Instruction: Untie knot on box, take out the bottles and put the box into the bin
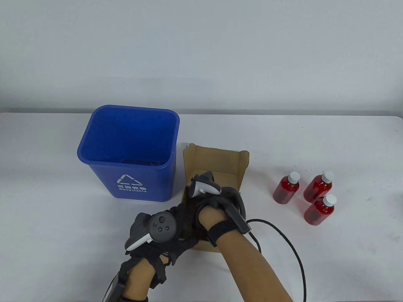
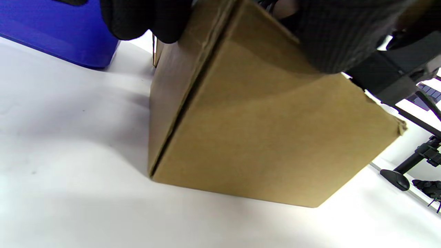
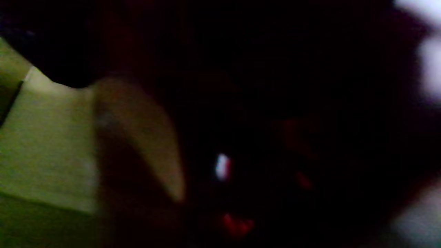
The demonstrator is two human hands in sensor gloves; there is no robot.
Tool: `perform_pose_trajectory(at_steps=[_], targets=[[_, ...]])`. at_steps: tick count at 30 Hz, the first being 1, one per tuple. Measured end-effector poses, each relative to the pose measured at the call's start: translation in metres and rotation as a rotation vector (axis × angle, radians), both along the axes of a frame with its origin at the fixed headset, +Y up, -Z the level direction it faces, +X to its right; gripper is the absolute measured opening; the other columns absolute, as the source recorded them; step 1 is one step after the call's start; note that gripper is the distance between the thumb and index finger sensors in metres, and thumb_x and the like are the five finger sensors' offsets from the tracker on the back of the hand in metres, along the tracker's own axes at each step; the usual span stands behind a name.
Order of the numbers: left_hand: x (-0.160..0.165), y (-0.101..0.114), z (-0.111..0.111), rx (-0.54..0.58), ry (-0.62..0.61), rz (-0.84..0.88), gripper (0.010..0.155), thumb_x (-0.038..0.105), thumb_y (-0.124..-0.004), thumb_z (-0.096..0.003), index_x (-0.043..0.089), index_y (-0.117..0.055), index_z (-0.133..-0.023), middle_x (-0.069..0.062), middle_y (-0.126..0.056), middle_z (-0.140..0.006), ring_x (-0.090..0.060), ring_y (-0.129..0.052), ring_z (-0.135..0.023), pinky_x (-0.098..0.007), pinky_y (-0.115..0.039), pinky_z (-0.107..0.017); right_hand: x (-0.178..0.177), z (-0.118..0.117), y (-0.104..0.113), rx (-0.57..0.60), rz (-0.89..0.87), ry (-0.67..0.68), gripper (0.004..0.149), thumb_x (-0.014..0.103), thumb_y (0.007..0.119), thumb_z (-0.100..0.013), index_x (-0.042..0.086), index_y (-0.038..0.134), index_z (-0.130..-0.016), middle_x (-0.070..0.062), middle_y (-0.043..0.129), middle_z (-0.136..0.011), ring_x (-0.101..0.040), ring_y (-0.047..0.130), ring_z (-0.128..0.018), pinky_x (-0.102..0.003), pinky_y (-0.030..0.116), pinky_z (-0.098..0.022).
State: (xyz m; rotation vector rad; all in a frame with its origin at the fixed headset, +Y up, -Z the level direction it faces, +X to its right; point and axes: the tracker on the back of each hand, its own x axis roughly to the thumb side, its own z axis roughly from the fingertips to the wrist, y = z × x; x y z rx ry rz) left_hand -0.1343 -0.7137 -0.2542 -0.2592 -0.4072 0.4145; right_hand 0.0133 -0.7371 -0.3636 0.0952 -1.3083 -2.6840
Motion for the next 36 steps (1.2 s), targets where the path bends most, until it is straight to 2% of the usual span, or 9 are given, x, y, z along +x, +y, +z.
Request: perform_pose_trajectory(at_steps=[3, 6, 12, 18, 23, 28, 32, 36], targets=[[0.001, 0.000, 0.000, 0.000, 0.004, -0.004, 0.102, 0.065, -0.073, -0.0463, 0.010, -0.019, -0.113, -0.028, -0.041, -0.114, -0.059, -0.049, -0.103, -0.081, -0.038, -0.071, 0.001, 0.000, 0.007, 0.027, -0.047, 0.009, 0.082, 0.065, 0.075, -0.045, 0.001, 0.055, -0.093, -0.019, 0.071, -0.084, -0.036, 0.093, -0.060, -0.044, 0.082, -0.040], [0.001, 0.000, 0.000, -0.003, 0.004, -0.001, 0.102, 0.065, -0.073, -0.0464, 0.010, -0.019, -0.113, -0.027, -0.041, -0.114, -0.059, -0.049, -0.103, -0.081, -0.038, -0.071, 0.003, -0.001, 0.020, 0.116, -0.106, 0.013, 0.081, 0.064, 0.075, -0.045, 0.002, 0.055, -0.093, -0.019, 0.071, -0.084, -0.037, 0.092, -0.060, -0.045, 0.082, -0.040], [0.001, 0.000, 0.000, -0.004, 0.004, -0.003, 0.102, 0.065, -0.073, -0.0464, 0.010, -0.019, -0.113, -0.027, -0.041, -0.114, -0.059, -0.049, -0.103, -0.081, -0.038, -0.071, 0.028, 0.005, 0.061, 0.277, -0.321, -0.008, 0.080, 0.065, 0.074, -0.046, 0.004, 0.055, -0.094, -0.018, 0.071, -0.084, -0.038, 0.090, -0.059, -0.043, 0.080, -0.040], [0.001, -0.001, 0.000, -0.004, 0.005, -0.001, 0.102, 0.065, -0.073, -0.0464, 0.010, -0.019, -0.113, -0.028, -0.040, -0.114, -0.060, -0.049, -0.103, -0.081, -0.038, -0.071, 0.067, 0.018, 0.092, 0.457, -0.361, 0.009, 0.078, 0.066, 0.075, -0.045, 0.010, 0.057, -0.095, -0.012, 0.073, -0.085, -0.039, 0.083, -0.060, -0.042, 0.076, -0.040], [0.001, -0.001, 0.000, -0.005, 0.007, 0.003, 0.102, 0.065, -0.073, -0.0464, 0.010, -0.018, -0.113, -0.027, -0.041, -0.114, -0.060, -0.049, -0.103, -0.081, -0.038, -0.071, 0.106, 0.025, 0.103, 0.498, -0.353, -0.004, 0.077, 0.067, 0.077, -0.044, 0.013, 0.058, -0.096, -0.010, 0.075, -0.086, -0.038, 0.079, -0.058, -0.038, 0.074, -0.037], [0.001, -0.001, 0.000, -0.004, 0.008, 0.003, 0.102, 0.065, -0.073, -0.0464, 0.010, -0.018, -0.113, -0.028, -0.040, -0.114, -0.059, -0.049, -0.103, -0.081, -0.038, -0.071, 0.146, 0.032, 0.110, 0.654, -0.445, -0.056, 0.077, 0.063, 0.083, -0.041, 0.013, 0.061, -0.096, -0.010, 0.075, -0.087, -0.040, 0.083, -0.060, -0.041, 0.079, -0.037], [0.001, -0.001, 0.001, -0.003, 0.009, 0.002, 0.102, 0.065, -0.073, -0.0464, 0.010, -0.018, -0.113, -0.027, -0.040, -0.114, -0.059, -0.049, -0.103, -0.081, -0.038, -0.071, 0.173, 0.038, 0.107, 0.726, -0.492, -0.100, 0.077, 0.058, 0.087, -0.040, 0.012, 0.060, -0.095, -0.012, 0.073, -0.089, -0.043, 0.086, -0.064, -0.045, 0.082, -0.040], [0.001, -0.001, 0.001, -0.002, 0.010, 0.002, 0.102, 0.065, -0.073, -0.0464, 0.010, -0.018, -0.113, -0.027, -0.040, -0.114, -0.059, -0.049, -0.103, -0.081, -0.038, -0.071, 0.195, 0.047, 0.094, 0.799, -0.481, -0.115, 0.079, 0.054, 0.091, -0.039, 0.008, 0.059, -0.094, -0.015, 0.070, -0.090, -0.045, 0.086, -0.069, -0.048, 0.083, -0.042]])
